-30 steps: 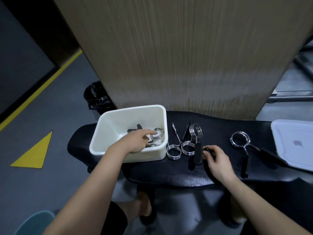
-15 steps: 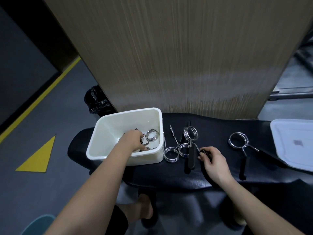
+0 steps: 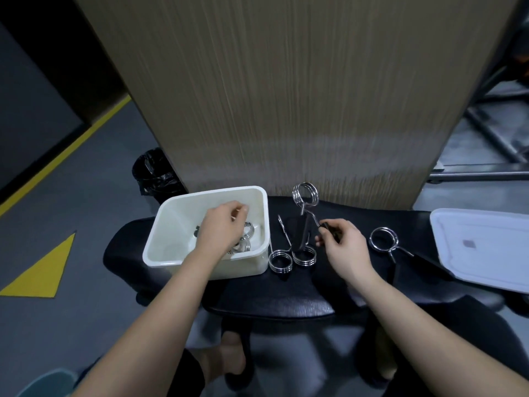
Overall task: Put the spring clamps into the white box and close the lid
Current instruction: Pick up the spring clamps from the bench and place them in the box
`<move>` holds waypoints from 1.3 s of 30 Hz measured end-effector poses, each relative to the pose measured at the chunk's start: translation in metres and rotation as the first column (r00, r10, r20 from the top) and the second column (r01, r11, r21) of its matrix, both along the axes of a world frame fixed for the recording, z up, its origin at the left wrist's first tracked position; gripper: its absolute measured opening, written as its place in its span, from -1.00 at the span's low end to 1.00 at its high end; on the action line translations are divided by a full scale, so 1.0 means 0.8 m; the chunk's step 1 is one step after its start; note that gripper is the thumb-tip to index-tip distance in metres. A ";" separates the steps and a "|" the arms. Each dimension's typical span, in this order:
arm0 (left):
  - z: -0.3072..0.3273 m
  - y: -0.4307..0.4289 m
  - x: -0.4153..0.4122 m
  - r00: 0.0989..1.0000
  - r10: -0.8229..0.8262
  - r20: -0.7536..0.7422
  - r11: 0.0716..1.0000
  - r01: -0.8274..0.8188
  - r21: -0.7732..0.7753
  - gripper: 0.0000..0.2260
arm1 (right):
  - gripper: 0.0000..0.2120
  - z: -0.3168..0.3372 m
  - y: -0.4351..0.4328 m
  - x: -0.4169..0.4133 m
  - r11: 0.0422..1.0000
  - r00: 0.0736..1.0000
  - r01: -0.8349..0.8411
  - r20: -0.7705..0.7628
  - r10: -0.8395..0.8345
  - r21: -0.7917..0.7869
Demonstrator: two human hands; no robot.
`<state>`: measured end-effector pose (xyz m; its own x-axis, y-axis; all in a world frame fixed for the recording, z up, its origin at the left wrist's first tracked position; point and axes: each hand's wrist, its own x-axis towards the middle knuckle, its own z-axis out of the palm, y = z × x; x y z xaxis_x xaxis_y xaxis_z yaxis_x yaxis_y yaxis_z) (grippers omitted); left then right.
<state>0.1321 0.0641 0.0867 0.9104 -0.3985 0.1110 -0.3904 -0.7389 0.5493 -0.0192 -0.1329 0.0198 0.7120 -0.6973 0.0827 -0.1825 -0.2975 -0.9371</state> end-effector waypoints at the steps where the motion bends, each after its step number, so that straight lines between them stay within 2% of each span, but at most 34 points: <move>1: 0.013 -0.004 -0.018 0.997 -0.041 -0.060 0.996 0.036 -0.081 -0.68 | -0.91 0.013 0.005 0.005 1.000 1.000 0.009 0.009 -0.009 -0.009; 4: 0.047 -0.012 -0.060 0.927 -0.184 -0.326 0.954 0.088 -0.288 -0.63 | -0.87 0.050 0.026 0.024 0.995 0.999 -0.010 0.030 0.013 -0.096; 7: 0.068 0.003 -0.064 0.836 -0.287 -0.467 0.869 0.022 -0.494 -0.73 | -0.84 0.076 0.054 0.043 0.980 0.995 -0.093 0.019 0.097 -0.174; 10: 0.076 0.039 -0.045 0.766 -0.301 -0.568 0.836 -0.075 -0.544 -0.80 | -0.81 0.086 0.081 0.062 0.961 0.985 -0.173 -0.031 0.171 -0.218; 11: 0.073 0.053 -0.038 0.772 -0.288 -0.567 0.841 -0.079 -0.536 -0.82 | -0.80 0.087 0.089 0.069 0.949 0.980 -0.200 -0.047 0.194 -0.244; 12: 0.065 0.067 -0.027 0.823 -0.235 -0.517 0.870 -0.058 -0.489 -0.84 | -0.80 0.086 0.095 0.078 0.937 0.975 -0.224 -0.064 0.215 -0.268; 14: 0.043 0.098 0.000 0.965 -0.040 -0.258 0.962 -0.032 -0.270 -0.83 | -0.81 0.085 0.107 0.095 0.911 0.962 -0.272 -0.103 0.252 -0.310; 16: 0.015 0.131 0.027 0.988 0.151 0.029 0.988 -0.149 -0.049 -0.75 | -0.81 0.082 0.115 0.112 0.877 0.946 -0.321 -0.157 0.283 -0.358; 17: 0.001 0.147 0.038 0.971 0.218 0.102 0.974 -0.222 0.034 -0.69 | -0.80 0.080 0.119 0.121 0.853 0.937 -0.346 -0.184 0.296 -0.390; 19: -0.022 0.165 0.050 0.953 0.298 0.053 0.940 -0.302 0.155 -0.56 | -0.81 0.078 0.123 0.138 0.805 0.920 -0.389 -0.233 0.316 -0.447; 22: -0.052 0.170 0.060 0.916 0.378 -0.136 0.924 -0.364 0.115 -0.47 | -0.83 0.079 0.129 0.173 0.718 0.891 -0.452 -0.300 0.340 -0.529; 25: -0.062 0.174 0.066 0.896 0.429 -0.118 0.903 -0.418 0.102 -0.50 | -0.83 0.076 0.137 0.214 0.601 0.840 -0.543 -0.402 0.366 -0.587; 29: -0.067 0.187 0.059 0.902 0.419 -0.109 0.908 -0.415 0.055 -0.49 | -0.79 0.071 0.160 0.259 0.396 0.692 -0.721 -0.558 0.458 -0.569; 31: -0.067 0.187 0.056 0.901 0.419 -0.112 0.908 -0.415 0.058 -0.48 | -0.80 0.057 0.172 0.273 0.327 0.620 -0.783 -0.623 0.477 -0.530; 33: -0.069 0.185 0.057 0.904 0.416 -0.095 0.909 -0.412 0.060 -0.48 | -0.79 0.042 0.182 0.280 0.297 0.585 -0.810 -0.660 0.471 -0.506; 37: -0.071 0.180 0.066 0.905 0.420 -0.064 0.907 -0.415 0.075 -0.48 | -0.75 0.016 0.184 0.282 0.289 0.615 -0.784 -0.622 0.485 -0.549; 39: -0.070 0.178 0.066 0.909 0.413 -0.060 0.910 -0.408 0.078 -0.49 | -0.74 0.008 0.182 0.276 0.295 0.601 -0.796 -0.631 0.491 -0.529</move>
<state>0.1846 0.2065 0.0310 0.9997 0.0085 0.0250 -0.0056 -0.8586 0.5127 0.2017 0.0124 0.0261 0.9767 0.2119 -0.0334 0.1962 -0.9455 -0.2599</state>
